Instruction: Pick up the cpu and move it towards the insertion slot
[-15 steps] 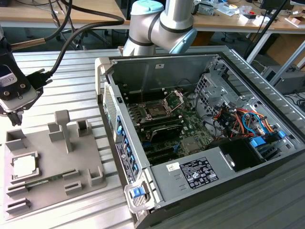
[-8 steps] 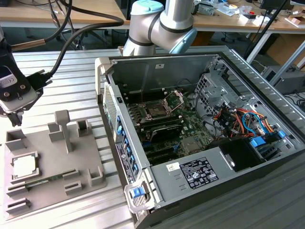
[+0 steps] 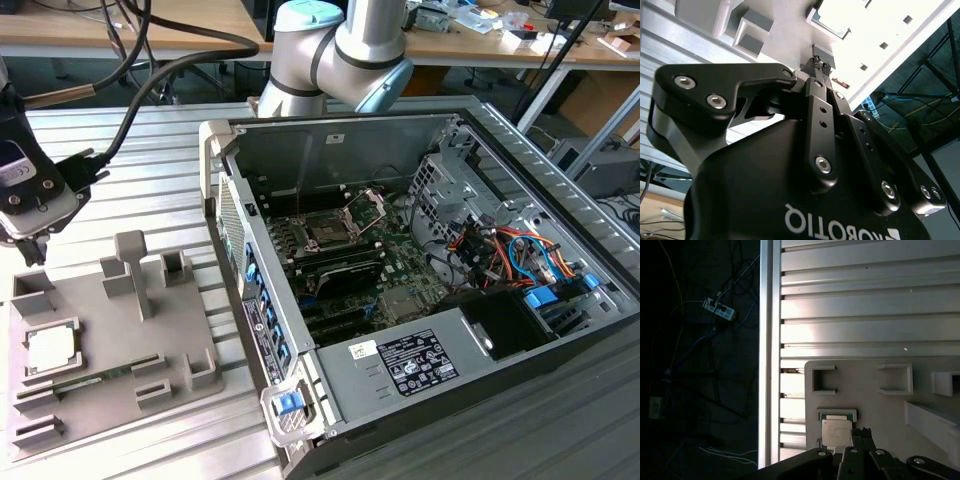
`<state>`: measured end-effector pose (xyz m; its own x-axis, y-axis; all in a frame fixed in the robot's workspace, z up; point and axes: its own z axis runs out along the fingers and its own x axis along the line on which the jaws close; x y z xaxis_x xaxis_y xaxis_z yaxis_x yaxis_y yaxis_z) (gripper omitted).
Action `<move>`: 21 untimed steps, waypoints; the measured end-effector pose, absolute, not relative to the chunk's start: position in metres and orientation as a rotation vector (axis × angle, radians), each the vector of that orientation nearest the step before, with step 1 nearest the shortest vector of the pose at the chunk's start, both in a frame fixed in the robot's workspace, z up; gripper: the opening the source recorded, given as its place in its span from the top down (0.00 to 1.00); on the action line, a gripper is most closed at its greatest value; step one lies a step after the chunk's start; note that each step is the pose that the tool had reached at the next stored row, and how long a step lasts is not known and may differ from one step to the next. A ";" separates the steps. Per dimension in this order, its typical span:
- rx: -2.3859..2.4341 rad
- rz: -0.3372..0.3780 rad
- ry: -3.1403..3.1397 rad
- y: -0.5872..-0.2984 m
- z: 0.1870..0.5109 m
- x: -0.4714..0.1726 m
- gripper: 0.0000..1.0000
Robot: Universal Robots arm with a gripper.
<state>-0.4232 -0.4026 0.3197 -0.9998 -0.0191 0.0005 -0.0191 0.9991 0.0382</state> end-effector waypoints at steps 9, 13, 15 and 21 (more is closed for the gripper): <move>0.030 -0.060 -3.140 -0.403 0.317 -0.424 0.89; 0.030 -0.060 -3.140 -0.403 0.317 -0.424 0.89; 0.030 -0.060 -3.140 -0.403 0.316 -0.424 0.89; 0.030 -0.060 -3.140 -0.403 0.315 -0.425 0.89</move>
<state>-0.4250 -0.4026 0.3146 -0.9998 -0.0191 0.0005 -0.0191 0.9991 0.0382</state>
